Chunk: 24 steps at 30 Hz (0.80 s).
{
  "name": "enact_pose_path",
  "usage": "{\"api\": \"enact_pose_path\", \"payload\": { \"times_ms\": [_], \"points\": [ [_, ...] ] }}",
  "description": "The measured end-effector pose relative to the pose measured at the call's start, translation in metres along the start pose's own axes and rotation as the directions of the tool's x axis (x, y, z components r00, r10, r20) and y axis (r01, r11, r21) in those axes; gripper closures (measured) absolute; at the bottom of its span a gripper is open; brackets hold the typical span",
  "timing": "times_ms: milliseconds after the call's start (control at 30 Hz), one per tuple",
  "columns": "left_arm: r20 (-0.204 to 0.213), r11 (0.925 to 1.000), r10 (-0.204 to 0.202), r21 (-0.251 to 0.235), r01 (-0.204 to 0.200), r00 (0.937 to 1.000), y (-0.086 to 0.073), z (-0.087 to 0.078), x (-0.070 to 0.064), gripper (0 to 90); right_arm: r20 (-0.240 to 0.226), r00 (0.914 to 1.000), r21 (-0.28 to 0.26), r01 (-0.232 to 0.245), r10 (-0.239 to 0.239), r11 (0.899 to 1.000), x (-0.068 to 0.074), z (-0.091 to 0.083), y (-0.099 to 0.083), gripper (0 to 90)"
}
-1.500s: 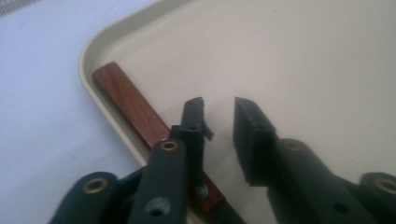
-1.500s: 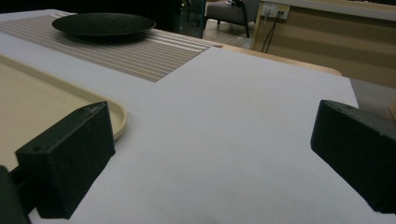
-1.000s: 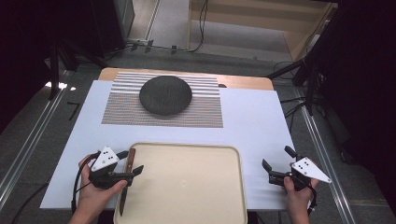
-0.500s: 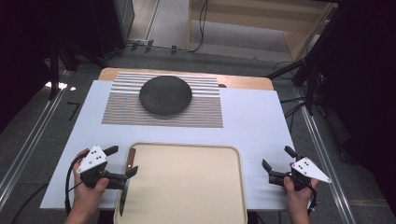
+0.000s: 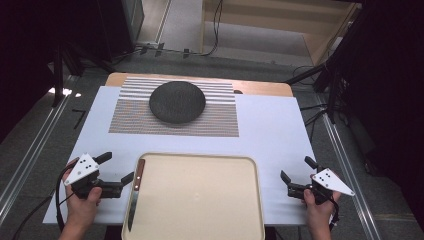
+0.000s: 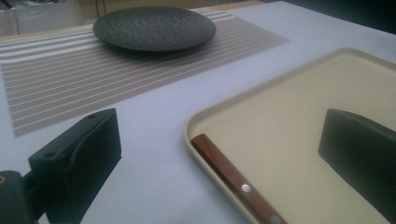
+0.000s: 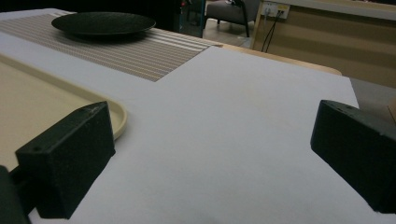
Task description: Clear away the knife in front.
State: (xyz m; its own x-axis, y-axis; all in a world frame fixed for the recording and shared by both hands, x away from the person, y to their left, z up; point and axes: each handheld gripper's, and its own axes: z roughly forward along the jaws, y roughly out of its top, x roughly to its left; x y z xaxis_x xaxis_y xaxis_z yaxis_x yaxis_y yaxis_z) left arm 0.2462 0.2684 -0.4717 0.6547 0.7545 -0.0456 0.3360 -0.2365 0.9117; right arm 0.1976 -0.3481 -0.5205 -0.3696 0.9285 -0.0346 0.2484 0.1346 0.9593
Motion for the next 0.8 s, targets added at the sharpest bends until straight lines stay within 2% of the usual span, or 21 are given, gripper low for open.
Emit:
{"api": "enact_pose_path", "payload": {
  "times_ms": [300, 400, 467, 533, 633, 800],
  "points": [
    [-0.057, 0.9982, -0.052, -0.034, 0.050, 0.9970, -0.011, -0.012, 0.029, 0.0, 0.002, 1.0000, 0.001, -0.003, 0.003, 1.000, 0.000, 0.000, 0.000, 0.0],
    [-0.071, 0.9970, -0.068, -0.042, 0.065, 0.9951, -0.014, -0.015, 0.034, 0.0, 0.001, 1.0000, 0.000, -0.004, 0.004, 1.000, 0.000, 0.000, 0.000, 0.0],
    [-0.071, 0.9961, -0.077, -0.047, 0.074, 0.9944, -0.016, -0.016, 0.038, 0.0, 0.001, 1.0000, 0.000, -0.004, 0.004, 1.000, 0.000, 0.000, 0.000, 0.0],
    [-0.047, 0.9930, -0.096, -0.073, 0.093, 0.9942, -0.017, -0.018, 0.041, 0.0, 0.001, 1.0000, 0.000, -0.004, 0.004, 1.000, 0.000, 0.000, 0.000, 0.0],
    [-0.044, 0.9892, -0.117, -0.094, 0.112, 0.9922, -0.019, -0.019, 0.043, 0.0, 0.001, 1.0000, -0.001, -0.005, 0.005, 1.000, -0.001, 0.000, 0.000, 0.0],
    [-0.051, 0.9915, -0.102, -0.087, 0.097, 0.9934, -0.020, -0.016, 0.041, 0.0, 0.002, 1.0000, 0.001, -0.002, 0.002, 1.000, 0.000, 0.000, 0.000, 0.0]
  ]
}}
